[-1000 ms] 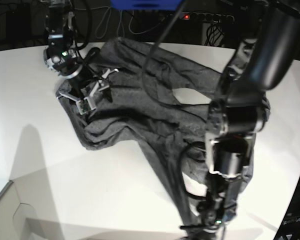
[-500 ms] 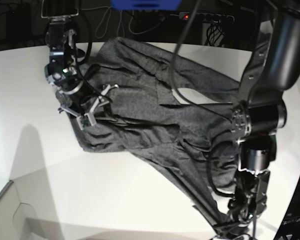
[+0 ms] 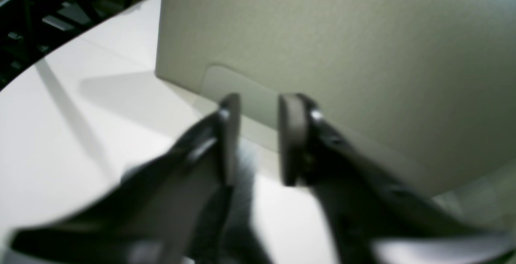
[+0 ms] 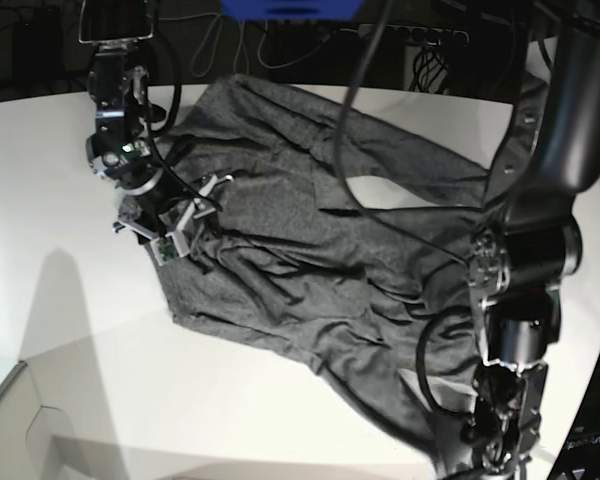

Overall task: Layout the t-shirt on the table in an organized manner, then fold the t-shirt properly
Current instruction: 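Grasp the hem with the left gripper and pull it away from the collar, then grasp both hem corners with both grippers and pull the shirt taut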

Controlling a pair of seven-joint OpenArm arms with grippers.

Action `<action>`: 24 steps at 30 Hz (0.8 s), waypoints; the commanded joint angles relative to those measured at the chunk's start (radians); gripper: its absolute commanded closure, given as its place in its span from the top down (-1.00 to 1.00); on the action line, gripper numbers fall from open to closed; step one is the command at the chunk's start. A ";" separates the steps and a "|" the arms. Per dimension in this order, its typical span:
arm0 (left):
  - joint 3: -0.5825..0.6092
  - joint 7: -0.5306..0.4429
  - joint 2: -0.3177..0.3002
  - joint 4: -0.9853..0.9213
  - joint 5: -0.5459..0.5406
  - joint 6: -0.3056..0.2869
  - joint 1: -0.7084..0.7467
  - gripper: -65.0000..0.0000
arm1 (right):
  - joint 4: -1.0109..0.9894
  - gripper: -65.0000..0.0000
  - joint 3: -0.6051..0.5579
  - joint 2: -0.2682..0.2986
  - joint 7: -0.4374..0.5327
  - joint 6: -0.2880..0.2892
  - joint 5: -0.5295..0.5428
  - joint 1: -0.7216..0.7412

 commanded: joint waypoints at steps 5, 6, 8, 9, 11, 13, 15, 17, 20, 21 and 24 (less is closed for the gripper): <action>-0.006 -0.019 -0.011 0.069 -0.008 -0.008 0.051 0.15 | 0.016 0.03 0.002 0.014 0.022 -0.001 0.012 0.053; -0.008 -0.018 -0.028 0.112 -0.008 -0.008 0.083 0.17 | 0.016 0.03 0.002 0.014 0.022 -0.001 0.012 0.070; -0.009 0.002 -0.045 0.207 -0.019 -0.006 0.168 0.17 | 0.014 0.03 0.002 0.014 0.022 -0.001 0.012 0.102; -0.009 0.040 -0.049 0.287 -0.042 -0.006 0.211 0.17 | 0.009 0.02 0.002 0.014 0.022 -0.001 0.012 0.121; -0.009 0.162 -0.076 0.447 -0.109 -0.005 0.307 0.17 | -0.035 0.02 0.002 0.014 0.022 -0.001 0.014 0.173; -0.009 0.257 -0.106 0.577 -0.166 -0.005 0.401 0.17 | -0.103 -0.02 0.003 0.011 0.022 -0.001 0.015 0.233; -0.011 0.310 -0.128 0.666 -0.192 -0.005 0.498 0.17 | -0.178 -0.21 0.003 0.008 0.022 -0.001 0.017 0.286; -0.046 0.318 -0.132 0.689 -0.191 -0.005 0.588 0.17 | -0.261 -0.58 0.003 0.006 0.022 -0.001 0.017 0.345; -0.095 0.321 -0.132 0.689 -0.197 -0.006 0.671 0.17 | -0.385 -1.00 0.002 -0.005 0.027 -0.001 0.017 0.427; -0.103 0.321 -0.132 0.691 -0.194 -0.008 0.695 0.17 | -0.425 -1.00 0.002 -0.005 0.030 -0.001 0.017 0.452; -0.106 0.320 -0.131 0.688 -0.191 -0.009 0.740 0.17 | -0.548 -0.97 0.002 -0.005 0.035 -0.001 0.017 0.529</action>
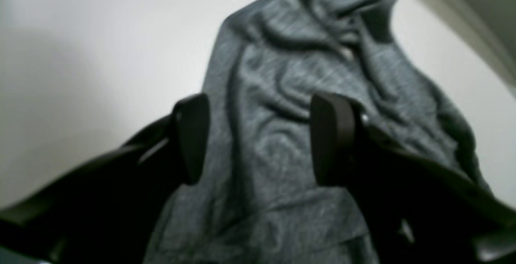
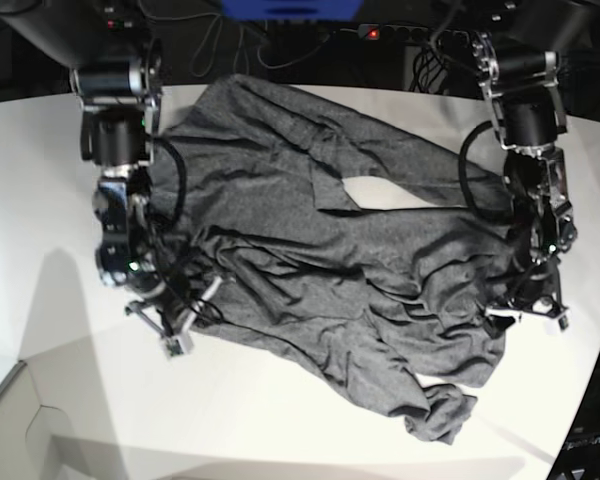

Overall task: Layout the t-shirt on the table in an organized manner, then fold the t-shirt properly
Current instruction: 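Grasp both hem corners with both grippers and pull the shirt taut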

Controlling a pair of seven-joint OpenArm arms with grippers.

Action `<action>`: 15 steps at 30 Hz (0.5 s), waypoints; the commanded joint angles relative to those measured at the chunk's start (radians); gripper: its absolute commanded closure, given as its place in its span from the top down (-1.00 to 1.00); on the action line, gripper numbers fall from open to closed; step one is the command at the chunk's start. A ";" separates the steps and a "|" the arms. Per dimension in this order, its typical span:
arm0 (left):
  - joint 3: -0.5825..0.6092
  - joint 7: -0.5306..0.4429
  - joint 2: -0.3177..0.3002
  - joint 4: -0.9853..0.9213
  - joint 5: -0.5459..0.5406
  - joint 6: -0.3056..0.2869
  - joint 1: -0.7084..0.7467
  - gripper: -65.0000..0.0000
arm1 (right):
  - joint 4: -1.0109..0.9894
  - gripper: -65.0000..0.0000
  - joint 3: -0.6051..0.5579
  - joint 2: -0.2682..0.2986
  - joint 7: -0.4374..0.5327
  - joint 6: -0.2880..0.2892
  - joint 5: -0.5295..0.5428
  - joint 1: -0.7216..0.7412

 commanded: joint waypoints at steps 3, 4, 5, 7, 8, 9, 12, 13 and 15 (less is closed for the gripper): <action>0.001 -0.026 -0.009 0.021 -0.009 -0.018 0.005 0.17 | -0.130 -0.98 0.002 0.004 0.031 -0.001 0.010 0.106; 0.001 -0.026 -0.009 0.021 -0.009 -0.018 0.014 0.17 | -0.182 -0.98 0.002 0.004 0.049 -0.001 0.009 0.127; 0.001 -0.026 -0.011 0.020 -0.009 -0.018 0.018 0.17 | -0.236 -0.98 0.002 0.009 0.075 -0.001 0.007 0.144; 0.001 -0.026 -0.011 -0.020 -0.009 -0.018 0.018 0.17 | -0.346 -0.97 0.002 0.018 0.149 -0.001 0.006 0.182; 0.001 -0.026 -0.011 -0.056 -0.009 -0.018 0.014 0.17 | -0.405 -0.97 0.002 0.032 0.194 -0.002 0.006 0.199; 0.001 -0.026 -0.012 -0.088 -0.009 -0.018 0.014 0.17 | -0.451 -0.97 0.005 0.043 0.232 -0.002 0.006 0.210; -0.004 -0.028 -0.012 -0.155 -0.009 -0.018 0.012 0.18 | -0.530 -0.97 0.008 0.077 0.295 -0.021 0.006 0.225; -0.005 -0.029 -0.012 -0.171 -0.009 -0.018 0.012 0.18 | -0.538 -0.97 0.008 0.087 0.312 -0.059 0.006 0.225; -0.005 -0.029 -0.012 -0.186 -0.009 -0.019 0.011 0.18 | -0.541 -0.97 0.008 0.104 0.332 -0.171 0.006 0.225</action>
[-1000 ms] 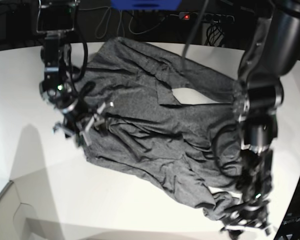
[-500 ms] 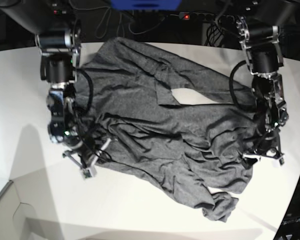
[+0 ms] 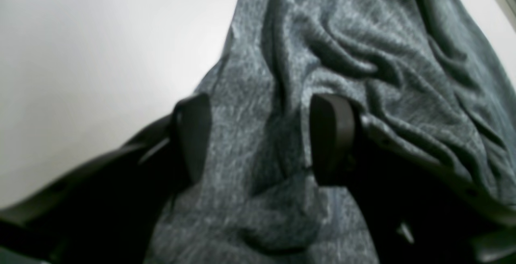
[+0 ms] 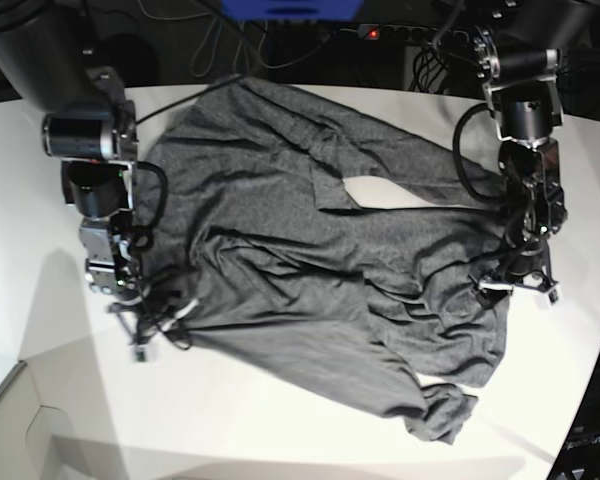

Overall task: Layout the t-shirt on the table in an organized manner, then fold the t-shirt properly
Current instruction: 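Grasp both hem corners with both grippers and pull the shirt taut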

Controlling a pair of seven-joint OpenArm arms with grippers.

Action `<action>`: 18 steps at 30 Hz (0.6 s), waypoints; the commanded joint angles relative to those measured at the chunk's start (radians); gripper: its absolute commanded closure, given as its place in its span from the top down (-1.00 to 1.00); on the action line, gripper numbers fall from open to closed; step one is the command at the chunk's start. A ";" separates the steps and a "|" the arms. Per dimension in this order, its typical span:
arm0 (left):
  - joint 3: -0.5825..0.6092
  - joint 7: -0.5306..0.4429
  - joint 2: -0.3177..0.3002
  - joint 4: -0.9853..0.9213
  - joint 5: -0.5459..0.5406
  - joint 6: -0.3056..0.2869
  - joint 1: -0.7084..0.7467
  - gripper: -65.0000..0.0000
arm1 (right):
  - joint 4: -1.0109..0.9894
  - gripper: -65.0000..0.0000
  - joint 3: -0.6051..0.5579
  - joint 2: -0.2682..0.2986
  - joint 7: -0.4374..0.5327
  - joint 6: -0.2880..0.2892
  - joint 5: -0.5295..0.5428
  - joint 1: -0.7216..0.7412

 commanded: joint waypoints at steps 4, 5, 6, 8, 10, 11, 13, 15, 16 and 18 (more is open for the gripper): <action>0.004 0.037 -0.007 0.000 0.000 0.014 0.001 0.18 | 0.003 -0.97 0.002 0.055 0.002 -0.227 -0.017 0.018; 0.004 0.039 -0.007 0.000 0.000 0.014 0.001 0.18 | 0.003 -0.97 0.004 0.062 0.010 -0.264 -0.015 0.018; 0.004 0.039 -0.007 0.000 0.000 0.014 0.003 0.18 | 0.003 -0.97 0.004 0.067 0.019 -0.288 -0.014 0.018; 0.004 0.040 -0.004 0.000 -0.006 0.012 0.003 0.18 | 0.003 -0.97 0.004 0.067 0.039 -0.296 -0.014 0.018; 0.000 0.045 -0.004 0.002 -0.009 0.012 0.003 0.17 | 0.006 -0.98 0.005 0.075 0.059 -0.299 -0.012 0.018; 0.000 0.045 -0.005 0.003 -0.009 0.012 0.003 0.17 | 0.007 -0.98 0.007 0.076 0.066 -0.301 -0.012 0.018; 0.000 0.047 -0.005 0.031 -0.011 0.012 0.003 0.17 | 0.007 -0.98 0.051 0.076 0.085 -0.301 -0.012 0.019; 0.000 0.048 -0.005 0.112 -0.011 0.012 0.017 0.17 | 0.007 -0.98 0.124 0.075 0.103 -0.301 -0.012 0.019; 0.000 0.048 -0.005 0.155 -0.011 0.012 0.037 0.17 | 0.007 -0.98 0.154 0.075 0.106 -0.301 -0.012 0.019; -0.002 0.048 -0.005 0.264 -0.011 0.012 0.064 0.17 | 0.015 -0.98 0.208 0.078 0.106 -0.301 -0.012 0.019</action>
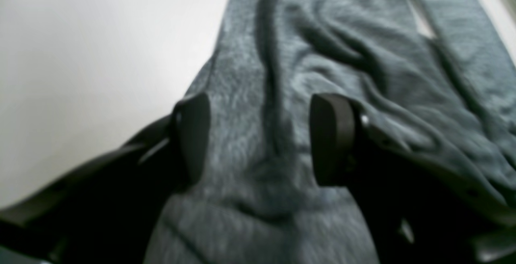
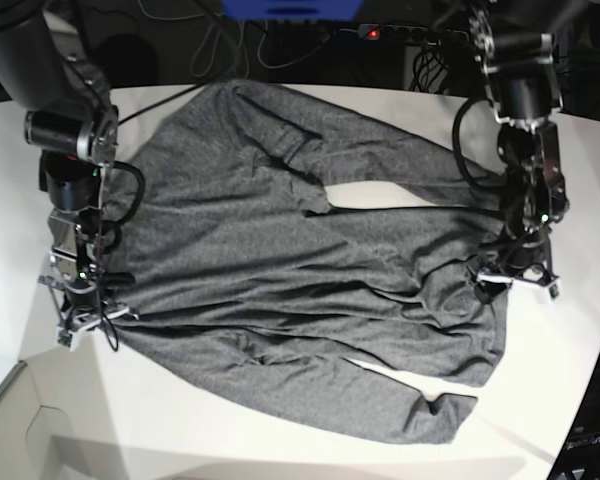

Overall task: Layout the t-shirt on the table in an organized manner, then fold the t-shirt properly
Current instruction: 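Grasp both hem corners with both grippers and pull the shirt taut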

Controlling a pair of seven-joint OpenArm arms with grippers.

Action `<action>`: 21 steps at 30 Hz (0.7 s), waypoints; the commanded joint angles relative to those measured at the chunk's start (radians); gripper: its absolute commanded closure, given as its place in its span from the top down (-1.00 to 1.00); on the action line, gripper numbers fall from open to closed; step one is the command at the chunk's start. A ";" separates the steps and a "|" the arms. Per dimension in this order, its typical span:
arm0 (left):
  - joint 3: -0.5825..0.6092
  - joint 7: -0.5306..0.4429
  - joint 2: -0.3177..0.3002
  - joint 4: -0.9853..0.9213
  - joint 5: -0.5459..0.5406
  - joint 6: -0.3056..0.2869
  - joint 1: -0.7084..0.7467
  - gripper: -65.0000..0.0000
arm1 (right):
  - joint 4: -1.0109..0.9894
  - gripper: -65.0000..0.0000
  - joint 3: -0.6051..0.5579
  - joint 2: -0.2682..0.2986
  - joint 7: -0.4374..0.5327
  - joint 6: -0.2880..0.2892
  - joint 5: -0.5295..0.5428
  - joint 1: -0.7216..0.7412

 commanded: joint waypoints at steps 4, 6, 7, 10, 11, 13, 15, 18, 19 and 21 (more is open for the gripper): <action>0.001 -0.034 -0.015 0.160 -0.008 -0.013 -0.029 0.17 | 0.147 -0.98 0.067 0.001 0.018 -0.006 -0.001 -0.017; 0.004 -0.034 -0.015 0.160 -0.005 -0.013 -0.040 0.18 | 0.234 -0.97 0.062 -0.030 0.015 -0.003 -0.001 -0.057; 0.004 -0.034 -0.012 0.138 0.001 -0.013 -0.041 0.18 | 0.283 -0.97 0.061 -0.042 0.002 0.000 -0.001 -0.080; 0.004 -0.034 -0.007 0.051 0.003 -0.013 -0.081 0.18 | 0.377 -0.97 -0.001 -0.073 -0.058 0.033 -0.001 -0.108; 0.004 -0.036 -0.007 0.010 0.003 -0.013 -0.092 0.18 | 0.388 -0.97 -0.025 -0.079 -0.075 0.072 -0.001 -0.110; 0.004 -0.040 -0.007 -0.072 -0.002 -0.013 -0.110 0.18 | 0.389 -0.97 -0.085 -0.091 -0.118 0.161 -0.001 -0.108; 0.004 -0.040 -0.007 -0.129 0.001 -0.013 -0.121 0.18 | 0.389 -0.97 -0.134 -0.099 -0.146 0.229 -0.002 -0.105; 0.004 -0.040 -0.012 -0.187 0.003 -0.013 -0.122 0.18 | 0.366 -0.97 -0.214 -0.099 -0.156 0.270 -0.002 -0.102; 0.004 -0.040 -0.013 -0.196 0.003 -0.013 -0.122 0.18 | 0.345 -0.97 -0.235 -0.099 -0.150 0.270 -0.002 -0.090; 0.004 -0.040 -0.015 -0.207 0.004 -0.013 -0.118 0.18 | 0.269 -0.97 -0.262 -0.099 -0.144 0.270 -0.002 -0.054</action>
